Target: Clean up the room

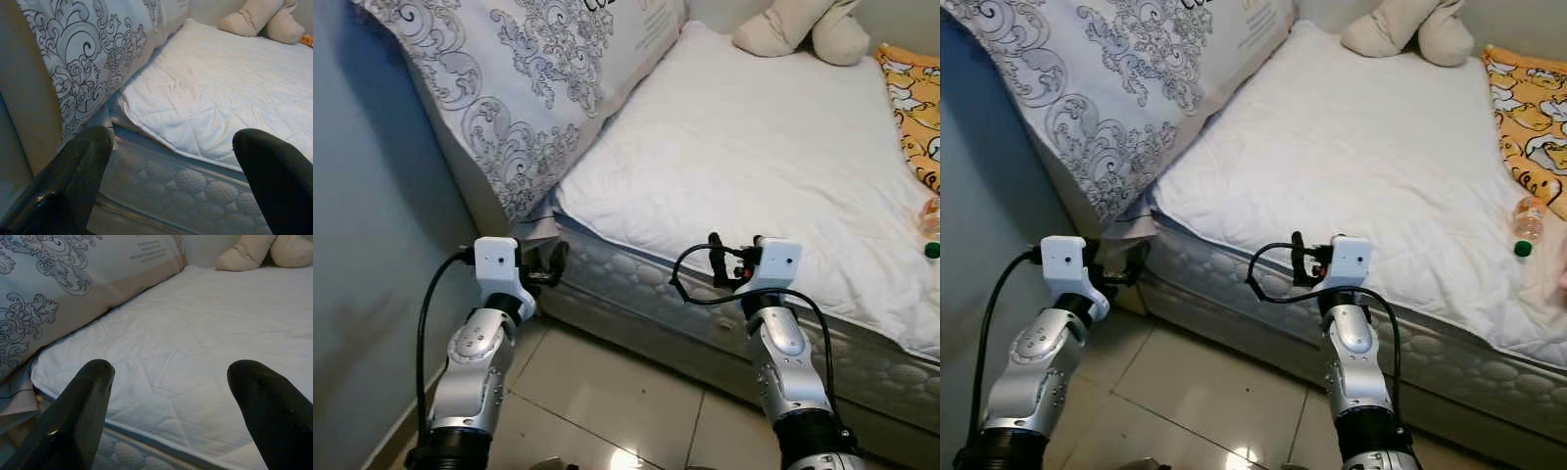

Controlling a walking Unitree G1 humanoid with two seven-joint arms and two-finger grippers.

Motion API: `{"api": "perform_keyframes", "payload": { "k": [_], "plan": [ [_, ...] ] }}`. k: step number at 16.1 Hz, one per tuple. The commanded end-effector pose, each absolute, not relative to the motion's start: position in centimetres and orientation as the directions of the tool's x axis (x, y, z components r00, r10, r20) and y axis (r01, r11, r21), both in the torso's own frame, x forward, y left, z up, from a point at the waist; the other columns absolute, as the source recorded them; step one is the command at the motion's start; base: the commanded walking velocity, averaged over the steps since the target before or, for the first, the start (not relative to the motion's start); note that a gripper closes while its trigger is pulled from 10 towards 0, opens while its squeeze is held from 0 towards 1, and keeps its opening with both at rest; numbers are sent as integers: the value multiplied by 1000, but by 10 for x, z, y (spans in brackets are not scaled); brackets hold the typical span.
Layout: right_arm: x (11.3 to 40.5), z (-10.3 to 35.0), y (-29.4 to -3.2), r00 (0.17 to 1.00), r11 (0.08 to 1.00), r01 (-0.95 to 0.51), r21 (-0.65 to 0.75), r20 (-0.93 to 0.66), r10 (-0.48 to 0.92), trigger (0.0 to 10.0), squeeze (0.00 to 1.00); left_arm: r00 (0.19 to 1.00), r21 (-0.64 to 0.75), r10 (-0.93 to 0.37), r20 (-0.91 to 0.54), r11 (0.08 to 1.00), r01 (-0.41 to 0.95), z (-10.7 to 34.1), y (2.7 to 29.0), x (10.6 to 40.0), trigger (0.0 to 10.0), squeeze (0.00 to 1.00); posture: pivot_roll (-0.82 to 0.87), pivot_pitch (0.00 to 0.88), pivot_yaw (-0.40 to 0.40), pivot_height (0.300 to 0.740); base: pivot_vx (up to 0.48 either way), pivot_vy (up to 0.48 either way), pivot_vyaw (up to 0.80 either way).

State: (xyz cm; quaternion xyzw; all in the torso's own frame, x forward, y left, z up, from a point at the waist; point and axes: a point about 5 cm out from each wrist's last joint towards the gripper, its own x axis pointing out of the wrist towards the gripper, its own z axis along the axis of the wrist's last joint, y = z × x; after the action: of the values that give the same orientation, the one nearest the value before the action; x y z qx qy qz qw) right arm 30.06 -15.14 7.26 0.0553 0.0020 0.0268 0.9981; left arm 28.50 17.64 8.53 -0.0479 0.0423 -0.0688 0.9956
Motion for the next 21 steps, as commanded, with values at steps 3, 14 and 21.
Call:
{"api": "perform_keyframes", "payload": {
  "k": [3,14,21],
  "plan": [
    [302,79,-156,999,995,-39,92,27,37,10000,0,982,-68,-188,-30,980,186,97,170,290,10000,0,-71,0,20,740,171,-409,-194],
    [300,80,-168,999,996,14,92,40,-18,10000,0,983,-78,-181,-38,981,177,95,172,292,10000,0,-74,0,16,740,149,-127,-550],
    [299,81,-163,999,999,-22,44,46,20,10000,0,981,-99,-190,-40,978,185,92,162,289,10000,0,-80,0,16,740,198,0,-226]
  ]
}}
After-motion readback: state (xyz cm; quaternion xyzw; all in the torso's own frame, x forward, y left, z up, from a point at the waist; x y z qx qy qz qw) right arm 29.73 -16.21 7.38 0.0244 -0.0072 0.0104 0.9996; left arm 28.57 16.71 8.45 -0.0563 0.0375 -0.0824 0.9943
